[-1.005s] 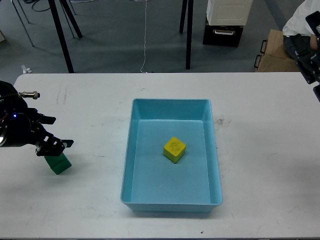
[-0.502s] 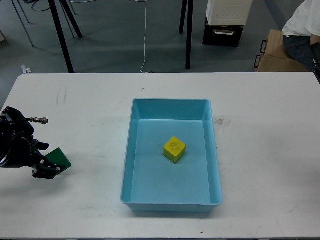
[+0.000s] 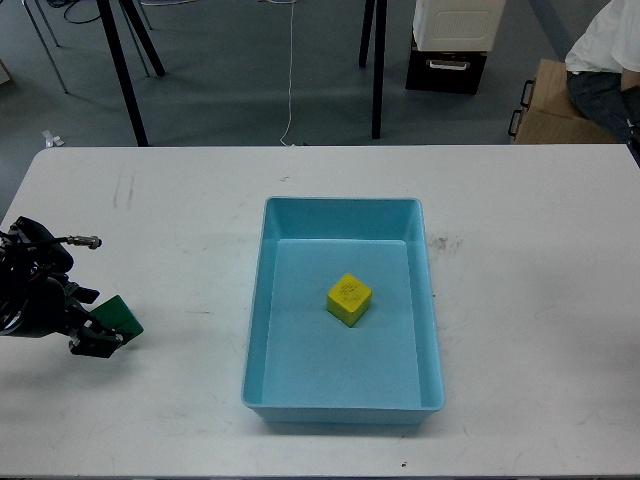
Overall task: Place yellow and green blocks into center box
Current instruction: 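Move the left gripper down onto the green cube and grasp it, then lift the green cube with the left gripper over the tray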
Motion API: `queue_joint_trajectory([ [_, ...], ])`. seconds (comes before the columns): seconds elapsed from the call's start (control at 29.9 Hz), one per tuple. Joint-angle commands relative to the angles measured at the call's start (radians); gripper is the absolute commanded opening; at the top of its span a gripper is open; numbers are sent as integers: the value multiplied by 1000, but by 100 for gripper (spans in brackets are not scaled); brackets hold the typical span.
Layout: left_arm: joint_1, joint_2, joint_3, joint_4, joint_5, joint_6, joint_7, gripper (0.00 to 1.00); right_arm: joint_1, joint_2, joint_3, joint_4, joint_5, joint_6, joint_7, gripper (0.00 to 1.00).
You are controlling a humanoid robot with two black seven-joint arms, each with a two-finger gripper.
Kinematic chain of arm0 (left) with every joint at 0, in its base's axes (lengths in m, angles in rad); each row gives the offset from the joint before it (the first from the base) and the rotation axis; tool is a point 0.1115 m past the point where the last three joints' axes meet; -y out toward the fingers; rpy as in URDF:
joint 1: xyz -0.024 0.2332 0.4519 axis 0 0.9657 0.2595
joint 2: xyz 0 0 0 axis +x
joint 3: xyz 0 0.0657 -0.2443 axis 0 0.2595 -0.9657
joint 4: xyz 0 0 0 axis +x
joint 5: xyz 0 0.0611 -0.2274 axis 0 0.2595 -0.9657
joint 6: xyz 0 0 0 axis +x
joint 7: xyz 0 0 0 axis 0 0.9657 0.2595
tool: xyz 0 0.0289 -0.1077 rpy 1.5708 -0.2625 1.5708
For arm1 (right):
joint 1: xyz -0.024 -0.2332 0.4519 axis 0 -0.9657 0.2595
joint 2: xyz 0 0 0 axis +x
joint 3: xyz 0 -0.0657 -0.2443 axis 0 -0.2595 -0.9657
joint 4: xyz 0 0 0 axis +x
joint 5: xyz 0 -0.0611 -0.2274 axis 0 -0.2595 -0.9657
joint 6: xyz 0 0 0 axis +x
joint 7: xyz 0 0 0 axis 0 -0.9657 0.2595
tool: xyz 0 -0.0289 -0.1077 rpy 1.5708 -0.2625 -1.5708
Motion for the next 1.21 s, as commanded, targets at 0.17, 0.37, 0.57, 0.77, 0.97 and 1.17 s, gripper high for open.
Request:
queue_joint_trajectory([
  [0.17,14,-2,2,12,0,0,0,69,0,3,2,-1,0,-3,0,98],
  [0.37,25,-2,2,21,0,0,0,43,0,3,6,-5,0,-9,0,98],
  [0.57,21,1,-3,22,0,56,0,15,-1,3,6,-3,0,-9,0,98],
  [0.77,-39,34,-18,21,0,157,0,12,-1,2,9,-6,0,-14,0,98],
  [0.97,-177,110,-14,-76,-16,147,0,12,-4,3,8,-35,9,-52,0,98],
  [1.17,-295,90,-9,-166,-17,78,0,13,-7,2,8,-64,14,-78,0,98],
])
